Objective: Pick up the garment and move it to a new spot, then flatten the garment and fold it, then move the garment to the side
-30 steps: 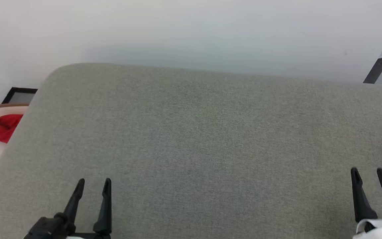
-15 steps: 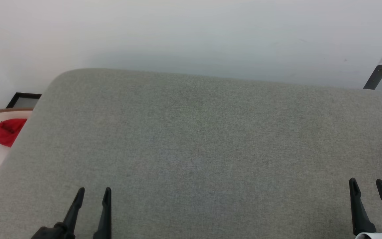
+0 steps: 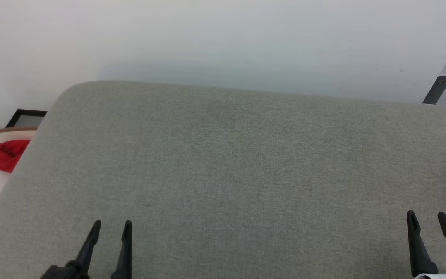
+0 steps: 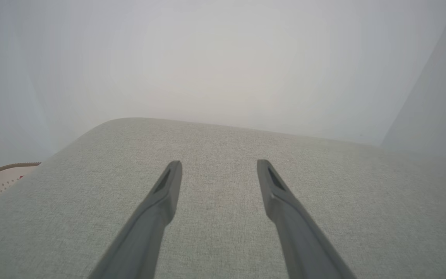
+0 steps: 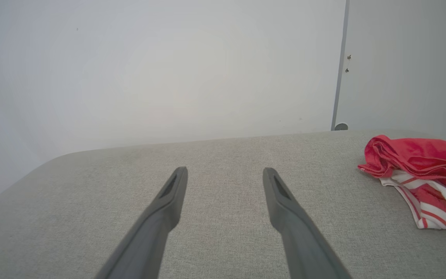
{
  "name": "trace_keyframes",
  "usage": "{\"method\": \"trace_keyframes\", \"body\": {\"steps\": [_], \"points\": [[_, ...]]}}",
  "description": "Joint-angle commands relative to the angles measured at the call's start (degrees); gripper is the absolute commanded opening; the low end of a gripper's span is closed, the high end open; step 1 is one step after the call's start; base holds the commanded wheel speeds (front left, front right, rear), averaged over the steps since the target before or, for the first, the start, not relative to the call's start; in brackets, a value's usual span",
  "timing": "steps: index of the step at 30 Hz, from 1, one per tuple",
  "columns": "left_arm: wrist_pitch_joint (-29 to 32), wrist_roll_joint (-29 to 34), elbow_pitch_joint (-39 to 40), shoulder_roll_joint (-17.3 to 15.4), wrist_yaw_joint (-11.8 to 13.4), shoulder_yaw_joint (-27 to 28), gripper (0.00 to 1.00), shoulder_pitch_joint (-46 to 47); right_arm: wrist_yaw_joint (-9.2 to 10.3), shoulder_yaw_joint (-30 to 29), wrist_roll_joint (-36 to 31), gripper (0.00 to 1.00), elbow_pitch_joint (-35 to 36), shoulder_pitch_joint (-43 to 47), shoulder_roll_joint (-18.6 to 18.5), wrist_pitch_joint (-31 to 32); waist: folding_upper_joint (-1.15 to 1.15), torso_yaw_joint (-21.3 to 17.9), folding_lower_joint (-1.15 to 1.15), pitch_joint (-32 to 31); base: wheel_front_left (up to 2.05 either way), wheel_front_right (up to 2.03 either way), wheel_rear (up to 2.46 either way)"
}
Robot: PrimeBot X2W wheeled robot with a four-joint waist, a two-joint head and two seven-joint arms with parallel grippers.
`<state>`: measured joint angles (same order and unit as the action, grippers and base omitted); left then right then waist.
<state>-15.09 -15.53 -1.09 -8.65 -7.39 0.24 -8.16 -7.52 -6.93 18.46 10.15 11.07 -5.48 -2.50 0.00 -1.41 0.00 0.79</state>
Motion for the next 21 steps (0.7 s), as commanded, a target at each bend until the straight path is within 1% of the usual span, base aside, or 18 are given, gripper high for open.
{"method": "trace_keyframes", "body": {"steps": [1,19,20,21], "points": [[0.0,0.5,-0.1,0.0,-0.1,0.1,1.00,-0.1,0.07,0.0,-0.4,1.00,0.3,0.3,0.1,-0.1,0.00,0.0,0.00,0.1,0.00,0.00,0.00],[0.0,0.3,0.5,0.9,0.0,1.2,1.00,0.2,0.07,0.6,0.5,1.00,-0.5,-0.7,0.0,-0.6,0.00,-0.2,0.00,0.4,0.00,0.00,0.00],[0.0,0.0,0.2,0.9,0.0,1.0,0.00,0.1,0.00,0.4,0.4,0.00,-0.6,-0.1,0.1,-0.5,0.00,-0.2,0.00,0.4,0.00,0.00,0.00],[0.0,-0.1,-0.3,1.1,0.0,1.0,0.00,0.0,0.00,0.5,0.5,0.00,-1.1,0.0,0.3,-0.4,0.00,-0.2,0.00,0.4,0.00,0.00,0.00]]}}
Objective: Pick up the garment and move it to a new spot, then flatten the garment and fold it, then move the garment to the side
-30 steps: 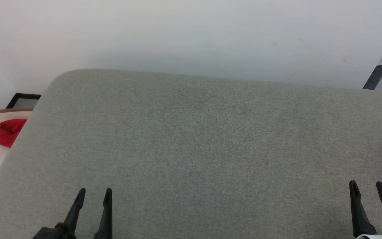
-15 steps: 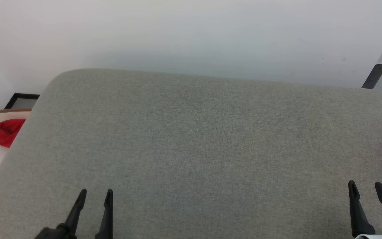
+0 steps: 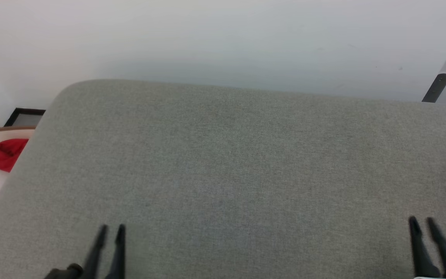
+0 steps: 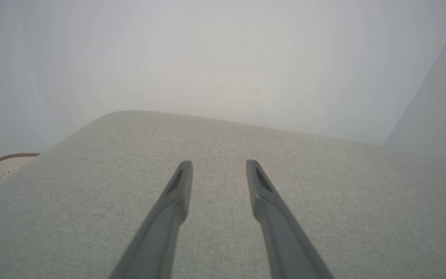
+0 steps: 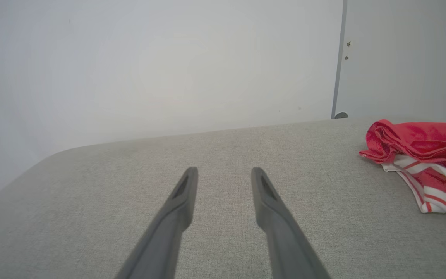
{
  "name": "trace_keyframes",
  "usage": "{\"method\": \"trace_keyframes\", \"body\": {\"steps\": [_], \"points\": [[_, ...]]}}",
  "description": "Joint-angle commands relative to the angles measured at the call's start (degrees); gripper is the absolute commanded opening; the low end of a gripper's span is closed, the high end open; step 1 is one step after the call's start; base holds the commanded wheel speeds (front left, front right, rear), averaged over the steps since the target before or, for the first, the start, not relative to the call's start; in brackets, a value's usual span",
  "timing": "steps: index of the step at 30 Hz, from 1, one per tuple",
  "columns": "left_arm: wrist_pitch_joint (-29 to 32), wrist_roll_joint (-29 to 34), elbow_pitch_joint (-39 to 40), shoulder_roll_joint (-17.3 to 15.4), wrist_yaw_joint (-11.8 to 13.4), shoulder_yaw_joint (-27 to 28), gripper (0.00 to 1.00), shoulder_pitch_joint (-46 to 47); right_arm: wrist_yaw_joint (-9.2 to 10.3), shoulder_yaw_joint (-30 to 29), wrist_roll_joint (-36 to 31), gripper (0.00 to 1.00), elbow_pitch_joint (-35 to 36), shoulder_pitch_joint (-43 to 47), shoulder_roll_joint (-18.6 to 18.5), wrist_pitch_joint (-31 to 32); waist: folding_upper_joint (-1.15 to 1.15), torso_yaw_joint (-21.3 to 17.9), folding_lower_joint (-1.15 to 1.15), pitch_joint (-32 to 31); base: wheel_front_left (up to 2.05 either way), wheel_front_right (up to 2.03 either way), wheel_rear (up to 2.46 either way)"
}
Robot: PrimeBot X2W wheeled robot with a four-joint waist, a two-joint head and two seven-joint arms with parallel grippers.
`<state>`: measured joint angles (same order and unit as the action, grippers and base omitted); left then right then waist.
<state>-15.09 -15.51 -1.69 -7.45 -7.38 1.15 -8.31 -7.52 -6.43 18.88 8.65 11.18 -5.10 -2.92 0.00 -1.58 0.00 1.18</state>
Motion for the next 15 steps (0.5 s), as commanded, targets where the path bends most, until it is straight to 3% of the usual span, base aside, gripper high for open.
{"method": "trace_keyframes", "body": {"steps": [1,15], "points": [[0.0,-0.2,-0.2,0.1,0.0,-0.1,0.00,-0.1,0.00,0.0,0.2,0.00,-0.3,0.0,0.1,0.0,0.00,0.0,0.00,0.0,0.00,0.00,0.00],[2.9,-13.0,-3.2,0.6,0.0,-0.1,0.00,2.0,0.01,0.5,12.3,0.00,-4.9,-2.8,0.3,1.2,0.00,0.2,0.00,-0.1,0.00,0.00,0.00]]}}
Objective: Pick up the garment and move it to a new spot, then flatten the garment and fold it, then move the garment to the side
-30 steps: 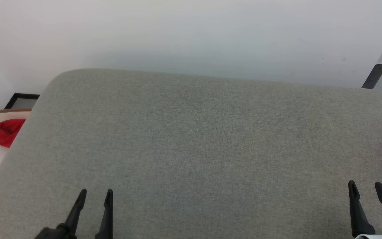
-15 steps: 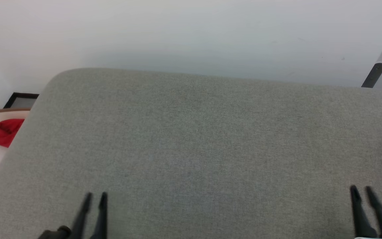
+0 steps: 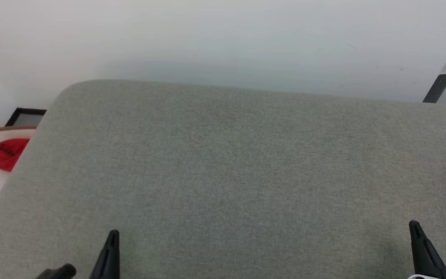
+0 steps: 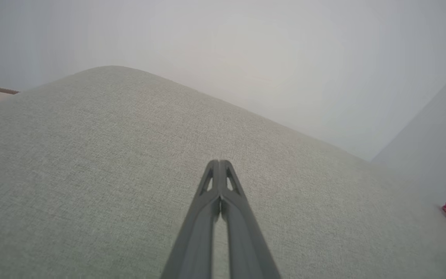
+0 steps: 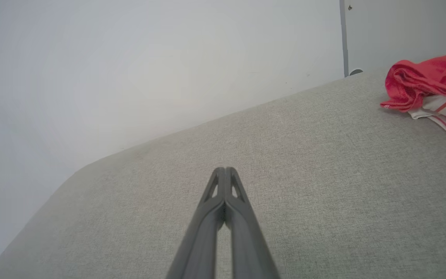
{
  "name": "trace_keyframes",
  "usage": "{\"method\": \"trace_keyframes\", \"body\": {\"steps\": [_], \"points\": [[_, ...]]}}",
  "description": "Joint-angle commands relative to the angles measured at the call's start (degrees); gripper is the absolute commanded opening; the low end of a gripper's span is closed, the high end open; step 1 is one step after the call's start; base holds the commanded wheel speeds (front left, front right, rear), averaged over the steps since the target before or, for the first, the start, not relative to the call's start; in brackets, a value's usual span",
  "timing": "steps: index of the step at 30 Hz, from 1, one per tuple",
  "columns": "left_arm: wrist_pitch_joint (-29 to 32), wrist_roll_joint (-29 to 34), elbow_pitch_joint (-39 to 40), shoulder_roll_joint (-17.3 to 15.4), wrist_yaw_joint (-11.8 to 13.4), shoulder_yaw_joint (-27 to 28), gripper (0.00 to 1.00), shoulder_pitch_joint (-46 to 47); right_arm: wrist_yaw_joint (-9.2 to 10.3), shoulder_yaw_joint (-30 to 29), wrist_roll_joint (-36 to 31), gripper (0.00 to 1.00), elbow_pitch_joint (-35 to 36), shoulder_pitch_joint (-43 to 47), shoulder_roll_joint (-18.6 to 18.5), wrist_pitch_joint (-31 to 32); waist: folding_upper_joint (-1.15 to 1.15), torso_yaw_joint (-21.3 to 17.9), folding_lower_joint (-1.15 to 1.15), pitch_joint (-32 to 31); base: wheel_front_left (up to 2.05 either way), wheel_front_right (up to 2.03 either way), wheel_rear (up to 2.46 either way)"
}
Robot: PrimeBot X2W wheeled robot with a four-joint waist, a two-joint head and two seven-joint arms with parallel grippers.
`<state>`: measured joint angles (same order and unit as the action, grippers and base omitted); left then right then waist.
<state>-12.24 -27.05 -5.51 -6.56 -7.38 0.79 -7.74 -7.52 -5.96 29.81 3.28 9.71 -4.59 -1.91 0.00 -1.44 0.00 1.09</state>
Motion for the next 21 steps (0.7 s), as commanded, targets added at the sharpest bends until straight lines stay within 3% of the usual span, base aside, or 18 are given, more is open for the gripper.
{"method": "trace_keyframes", "body": {"steps": [1,21], "points": [[0.3,-2.4,0.5,-0.3,0.0,0.3,0.00,1.6,0.01,0.0,2.3,0.00,0.2,-1.5,-0.2,0.2,0.00,0.0,0.00,0.0,0.00,0.00,0.00],[4.6,-19.9,-2.0,0.2,0.0,1.0,0.00,5.1,0.02,0.3,18.9,0.00,-4.4,-5.5,-0.1,2.0,0.00,0.3,0.00,-0.2,0.00,0.00,0.00]]}}
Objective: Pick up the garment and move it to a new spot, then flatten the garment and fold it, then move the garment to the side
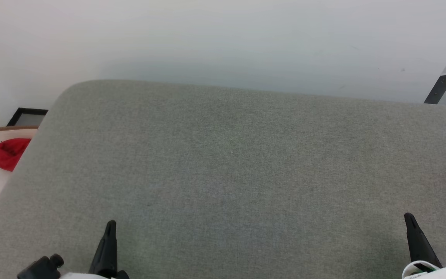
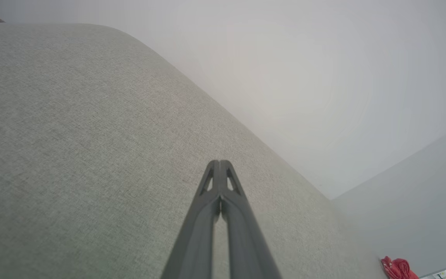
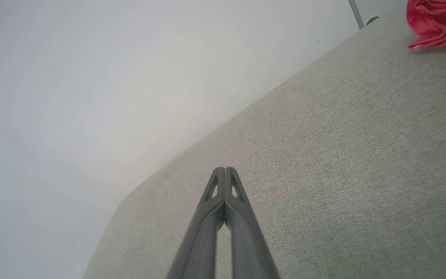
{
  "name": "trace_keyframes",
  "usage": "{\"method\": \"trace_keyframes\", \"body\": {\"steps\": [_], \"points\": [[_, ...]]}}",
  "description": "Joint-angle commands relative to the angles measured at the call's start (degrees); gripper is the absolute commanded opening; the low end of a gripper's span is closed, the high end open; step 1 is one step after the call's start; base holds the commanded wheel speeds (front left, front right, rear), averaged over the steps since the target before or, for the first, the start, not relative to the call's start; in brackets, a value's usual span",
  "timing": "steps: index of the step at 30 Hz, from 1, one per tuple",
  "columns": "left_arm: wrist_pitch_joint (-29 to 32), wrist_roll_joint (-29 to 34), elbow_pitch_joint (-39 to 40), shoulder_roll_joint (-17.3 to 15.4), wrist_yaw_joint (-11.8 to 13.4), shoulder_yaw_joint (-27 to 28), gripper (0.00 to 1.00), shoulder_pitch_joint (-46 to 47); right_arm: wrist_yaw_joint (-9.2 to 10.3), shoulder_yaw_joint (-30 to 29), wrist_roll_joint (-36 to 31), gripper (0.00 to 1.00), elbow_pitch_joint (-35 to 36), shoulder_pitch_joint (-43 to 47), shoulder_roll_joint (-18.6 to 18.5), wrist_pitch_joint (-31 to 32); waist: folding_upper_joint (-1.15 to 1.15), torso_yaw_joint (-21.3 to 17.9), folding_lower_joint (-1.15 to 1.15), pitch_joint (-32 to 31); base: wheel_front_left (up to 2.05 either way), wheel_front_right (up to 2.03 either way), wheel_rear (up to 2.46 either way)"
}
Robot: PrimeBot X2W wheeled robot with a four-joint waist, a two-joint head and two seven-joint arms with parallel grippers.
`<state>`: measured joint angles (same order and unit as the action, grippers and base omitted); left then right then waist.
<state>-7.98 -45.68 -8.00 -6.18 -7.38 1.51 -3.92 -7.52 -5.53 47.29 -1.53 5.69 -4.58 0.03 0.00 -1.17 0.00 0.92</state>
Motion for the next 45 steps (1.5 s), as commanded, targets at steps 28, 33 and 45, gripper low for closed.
{"method": "trace_keyframes", "body": {"steps": [28,33,45], "points": [[5.2,-19.4,-1.9,0.6,-0.1,1.4,0.00,4.7,0.02,0.0,18.6,0.00,-4.5,-5.7,0.3,2.2,0.00,0.3,0.00,-0.2,0.00,0.00,0.00],[6.0,-22.2,-2.3,0.7,-0.1,1.6,0.00,5.3,0.03,0.0,21.2,0.00,-5.3,-6.2,0.4,2.6,0.00,0.4,0.00,-0.3,0.00,0.00,0.00],[7.9,-28.5,-3.2,1.1,-0.1,2.1,0.00,6.6,0.02,-0.1,27.2,0.00,-7.0,-7.8,0.6,3.4,0.00,0.6,0.00,-0.4,0.00,0.00,0.00]]}}
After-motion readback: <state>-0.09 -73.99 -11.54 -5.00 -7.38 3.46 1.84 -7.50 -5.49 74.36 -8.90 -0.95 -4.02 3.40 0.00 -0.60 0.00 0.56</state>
